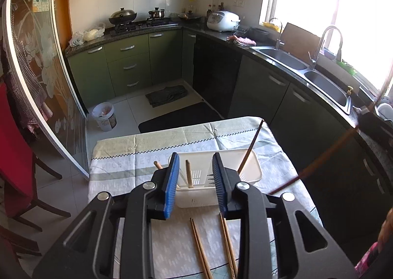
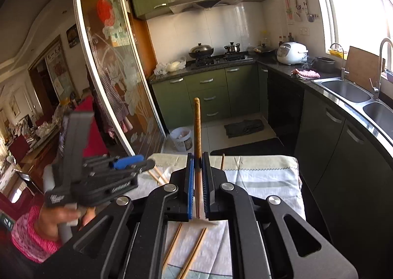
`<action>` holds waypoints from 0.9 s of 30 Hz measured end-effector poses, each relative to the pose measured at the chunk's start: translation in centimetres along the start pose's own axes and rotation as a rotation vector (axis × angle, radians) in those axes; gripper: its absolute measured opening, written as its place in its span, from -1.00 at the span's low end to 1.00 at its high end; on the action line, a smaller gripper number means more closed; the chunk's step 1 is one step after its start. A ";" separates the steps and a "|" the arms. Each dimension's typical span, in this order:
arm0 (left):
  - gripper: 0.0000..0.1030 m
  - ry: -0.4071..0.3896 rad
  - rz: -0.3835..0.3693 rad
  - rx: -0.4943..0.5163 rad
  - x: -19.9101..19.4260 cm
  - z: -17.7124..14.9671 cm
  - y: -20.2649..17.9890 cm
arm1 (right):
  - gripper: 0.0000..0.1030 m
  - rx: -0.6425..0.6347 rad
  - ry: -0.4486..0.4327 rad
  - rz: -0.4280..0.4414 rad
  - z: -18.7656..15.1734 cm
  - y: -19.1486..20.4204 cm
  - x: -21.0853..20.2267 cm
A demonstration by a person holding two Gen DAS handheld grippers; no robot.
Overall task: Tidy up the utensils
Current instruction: 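Drop the chopstick into the caddy with the right gripper while left returns to chopsticks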
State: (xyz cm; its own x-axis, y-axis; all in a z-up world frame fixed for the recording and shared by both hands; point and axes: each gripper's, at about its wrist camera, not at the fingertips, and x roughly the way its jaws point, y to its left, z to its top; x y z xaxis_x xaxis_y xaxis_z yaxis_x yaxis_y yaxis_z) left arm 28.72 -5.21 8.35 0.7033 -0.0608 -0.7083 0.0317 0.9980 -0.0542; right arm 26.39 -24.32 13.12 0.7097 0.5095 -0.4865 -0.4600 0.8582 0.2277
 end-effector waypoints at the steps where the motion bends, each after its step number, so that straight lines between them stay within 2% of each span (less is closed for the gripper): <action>1: -0.35 -0.016 -0.003 0.005 -0.9 -0.3 -0.1 | -0.86 0.006 -0.016 -0.010 0.9 0.0 0.5; 3: -0.30 -0.032 -0.002 0.021 -2.3 -1.3 0.1 | -0.86 0.019 -0.029 -0.033 2.2 0.0 1.8; 6: -0.30 -0.005 -0.012 0.053 -3.2 -3.1 0.1 | -0.86 0.024 0.019 -0.066 2.8 -0.1 5.2; 10: -0.30 0.060 -0.042 0.060 -3.1 -5.7 0.5 | -0.86 0.012 0.134 -0.086 0.7 -0.3 10.3; 14: -0.30 0.135 -0.060 0.052 -1.7 -7.5 0.7 | -0.86 -0.002 0.197 -0.093 -1.2 -0.1 12.9; 17: -0.30 0.206 -0.068 0.052 0.3 -9.0 0.4 | -0.82 -0.013 0.197 -0.076 -1.8 0.4 12.5; 20: -0.30 0.294 -0.078 0.025 3.0 -10.8 0.4 | -0.56 -0.015 0.162 -0.042 -2.4 0.8 10.2; 25: -0.30 0.434 -0.078 -0.028 7.7 -14.0 0.7 | -0.54 -0.038 0.132 0.018 -4.8 1.2 5.4; 27: -0.30 0.475 -0.062 -0.036 9.3 -15.0 0.6 | -0.42 -0.060 0.144 0.024 -6.7 1.4 4.0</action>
State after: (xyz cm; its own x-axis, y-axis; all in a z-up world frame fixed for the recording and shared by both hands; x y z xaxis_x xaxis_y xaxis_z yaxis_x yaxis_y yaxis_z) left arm 24.63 -5.36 -8.78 0.2983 -0.1291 -0.9457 0.0324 0.9916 -0.1251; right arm 25.01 -21.50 5.87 0.6161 0.5124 -0.5982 -0.5103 0.8382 0.1924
